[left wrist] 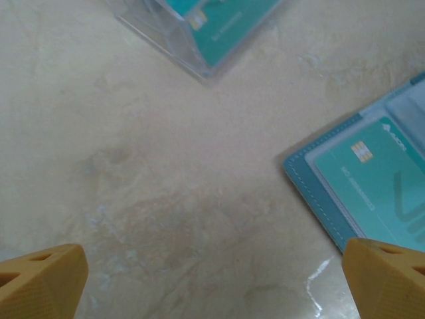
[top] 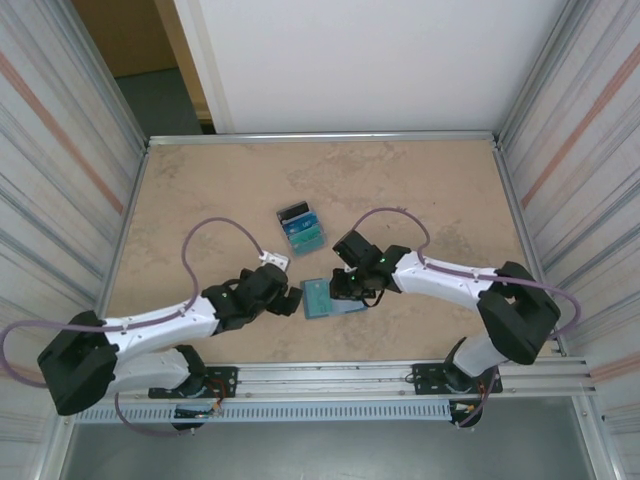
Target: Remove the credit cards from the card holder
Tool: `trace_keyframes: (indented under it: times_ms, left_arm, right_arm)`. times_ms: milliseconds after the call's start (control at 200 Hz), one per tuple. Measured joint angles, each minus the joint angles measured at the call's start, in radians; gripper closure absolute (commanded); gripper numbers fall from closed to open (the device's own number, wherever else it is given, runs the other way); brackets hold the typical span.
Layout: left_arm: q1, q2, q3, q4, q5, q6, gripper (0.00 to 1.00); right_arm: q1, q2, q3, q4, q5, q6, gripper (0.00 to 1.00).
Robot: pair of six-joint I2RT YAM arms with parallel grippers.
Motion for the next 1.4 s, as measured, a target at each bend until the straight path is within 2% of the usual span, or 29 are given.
trace_keyframes:
  times_ms: [175, 561, 1403]
  left_arm:
    - [-0.048, 0.105, 0.000, 0.033, -0.007, -0.007, 0.01]
    - [-0.049, 0.223, 0.026, 0.116, -0.008, -0.011, 0.01]
    - [-0.049, 0.297, 0.098, 0.049, -0.012, -0.011, 0.01]
  right_arm:
    - [0.006, 0.058, 0.002, 0.040, -0.032, 0.010, 0.84]
    - [0.001, 0.105, 0.002, 0.065, -0.066, 0.018, 0.84]
    - [-0.072, 0.141, -0.072, 0.219, -0.180, 0.043, 0.84]
